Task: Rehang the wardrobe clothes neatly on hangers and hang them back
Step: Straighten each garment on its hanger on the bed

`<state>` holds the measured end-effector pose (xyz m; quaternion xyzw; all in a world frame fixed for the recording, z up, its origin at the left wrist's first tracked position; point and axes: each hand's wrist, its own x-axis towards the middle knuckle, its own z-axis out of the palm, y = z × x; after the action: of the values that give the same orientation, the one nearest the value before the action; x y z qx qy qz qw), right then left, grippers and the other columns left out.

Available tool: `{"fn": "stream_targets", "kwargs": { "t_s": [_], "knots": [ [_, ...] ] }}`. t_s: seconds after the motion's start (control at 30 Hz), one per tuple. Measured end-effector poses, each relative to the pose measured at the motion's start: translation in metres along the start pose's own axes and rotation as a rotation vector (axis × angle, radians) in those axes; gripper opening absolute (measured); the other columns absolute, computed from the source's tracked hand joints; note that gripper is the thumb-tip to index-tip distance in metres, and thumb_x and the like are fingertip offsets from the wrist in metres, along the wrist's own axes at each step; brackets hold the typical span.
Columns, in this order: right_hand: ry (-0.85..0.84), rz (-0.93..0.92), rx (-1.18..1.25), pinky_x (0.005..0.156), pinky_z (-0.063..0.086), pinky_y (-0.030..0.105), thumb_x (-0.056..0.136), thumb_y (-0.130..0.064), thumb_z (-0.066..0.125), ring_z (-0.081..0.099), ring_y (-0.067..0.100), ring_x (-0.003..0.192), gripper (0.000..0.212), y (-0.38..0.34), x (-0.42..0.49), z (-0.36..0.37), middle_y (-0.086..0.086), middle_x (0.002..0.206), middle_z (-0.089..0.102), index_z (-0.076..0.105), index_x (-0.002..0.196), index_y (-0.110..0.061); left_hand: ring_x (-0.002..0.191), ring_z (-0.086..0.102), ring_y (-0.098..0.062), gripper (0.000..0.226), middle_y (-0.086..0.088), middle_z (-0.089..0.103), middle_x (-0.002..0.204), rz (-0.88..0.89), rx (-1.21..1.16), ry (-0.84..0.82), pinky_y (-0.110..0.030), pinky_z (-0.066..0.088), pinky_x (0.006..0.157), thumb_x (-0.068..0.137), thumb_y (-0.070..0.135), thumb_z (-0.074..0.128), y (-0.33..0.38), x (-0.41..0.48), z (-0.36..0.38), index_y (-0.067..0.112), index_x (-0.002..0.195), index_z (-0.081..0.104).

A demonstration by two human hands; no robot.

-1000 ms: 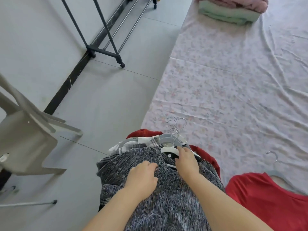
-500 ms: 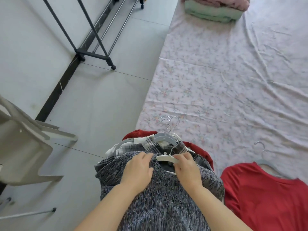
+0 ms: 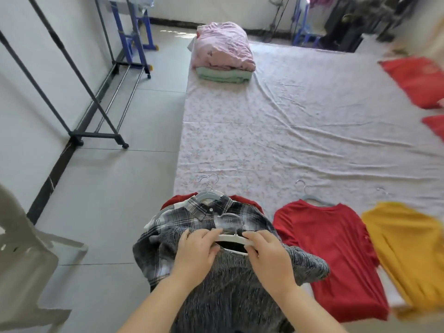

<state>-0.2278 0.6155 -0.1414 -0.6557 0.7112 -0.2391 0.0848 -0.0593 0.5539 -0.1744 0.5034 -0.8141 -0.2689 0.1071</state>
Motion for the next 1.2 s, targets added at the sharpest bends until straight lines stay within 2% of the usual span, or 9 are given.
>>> {"fn": "stream_targets", "kwargs": {
  "t_s": [0.1,0.2,0.27,0.33,0.47,0.7,0.87,1.0,1.2],
  "knots": [
    [0.106,0.008,-0.046,0.051,0.049,0.020,0.059,-0.001,0.084,0.065,0.016,0.065,0.038,-0.006,-0.039,-0.030,-0.003,0.079,0.067,0.072,0.093,-0.013,0.105,0.052,-0.008,0.034,0.014,0.060,0.111,0.128,-0.076,0.065,-0.034,0.022,0.108,0.094,0.025,0.048,0.025,-0.028,-0.006,0.032,0.128,0.050],
    [0.190,0.047,-0.100,0.046,0.049,0.019,0.059,-0.005,0.085,0.065,0.013,0.065,0.041,-0.003,-0.078,-0.054,-0.006,0.084,0.067,0.071,0.096,-0.018,0.076,0.063,-0.017,0.032,0.005,0.070,0.088,0.282,-0.117,0.131,-0.037,0.045,0.077,0.081,0.011,0.069,0.055,-0.054,-0.010,0.021,0.112,0.066],
    [0.236,0.079,-0.128,0.046,0.047,0.018,0.060,-0.008,0.085,0.064,0.011,0.066,0.041,0.002,-0.102,-0.068,-0.007,0.088,0.066,0.071,0.097,-0.021,0.059,0.062,-0.017,0.037,0.004,0.069,0.075,0.361,-0.116,0.163,-0.034,0.046,0.059,0.070,0.006,0.077,0.077,-0.069,-0.009,0.018,0.104,0.070],
    [0.268,0.113,-0.151,0.047,0.046,0.018,0.061,-0.009,0.085,0.064,0.010,0.068,0.044,0.009,-0.124,-0.080,-0.008,0.091,0.066,0.069,0.100,-0.023,0.050,0.058,-0.015,0.041,0.004,0.069,0.070,0.407,-0.124,0.198,-0.032,0.044,0.052,0.064,0.003,0.081,0.100,-0.081,-0.005,0.018,0.102,0.072],
    [0.314,0.126,-0.119,0.054,0.048,0.019,0.066,-0.003,0.081,0.063,0.014,0.075,0.052,0.034,-0.161,-0.103,-0.003,0.093,0.064,0.060,0.109,-0.024,0.051,0.061,-0.016,0.043,0.006,0.069,0.070,0.411,-0.118,0.212,-0.034,0.045,0.053,0.063,0.003,0.081,0.140,-0.099,0.014,0.021,0.101,0.072],
    [0.345,0.151,-0.173,0.045,0.053,0.026,0.069,-0.003,0.079,0.064,0.020,0.068,0.040,0.105,-0.222,-0.155,0.002,0.085,0.066,0.071,0.105,-0.016,0.059,0.061,-0.023,0.034,0.001,0.070,0.078,0.369,-0.190,0.160,-0.038,0.048,0.060,0.077,0.008,0.071,0.227,-0.121,0.073,0.024,0.108,0.069],
    [0.321,0.144,-0.120,0.052,0.056,0.026,0.068,-0.003,0.079,0.065,0.019,0.067,0.037,0.180,-0.267,-0.205,0.002,0.085,0.067,0.072,0.103,-0.014,0.066,0.062,-0.024,0.034,0.000,0.071,0.085,0.334,-0.202,0.143,-0.039,0.047,0.067,0.080,0.009,0.069,0.306,-0.141,0.136,0.023,0.112,0.067],
    [0.289,0.127,-0.088,0.058,0.054,0.021,0.068,-0.003,0.080,0.066,0.017,0.069,0.035,0.233,-0.284,-0.234,0.002,0.085,0.068,0.073,0.101,-0.013,0.089,0.063,-0.021,0.035,0.000,0.069,0.102,0.277,-0.224,0.127,-0.039,0.046,0.085,0.087,0.013,0.062,0.351,-0.141,0.174,0.024,0.119,0.062],
    [0.264,0.089,-0.061,0.056,0.056,0.026,0.066,0.000,0.080,0.066,0.020,0.069,0.035,0.279,-0.272,-0.252,0.003,0.084,0.069,0.074,0.098,-0.011,0.097,0.059,-0.016,0.039,0.002,0.065,0.110,0.227,-0.236,0.057,-0.031,0.044,0.088,0.090,0.014,0.056,0.383,-0.122,0.195,0.025,0.127,0.055]
  ]
}}
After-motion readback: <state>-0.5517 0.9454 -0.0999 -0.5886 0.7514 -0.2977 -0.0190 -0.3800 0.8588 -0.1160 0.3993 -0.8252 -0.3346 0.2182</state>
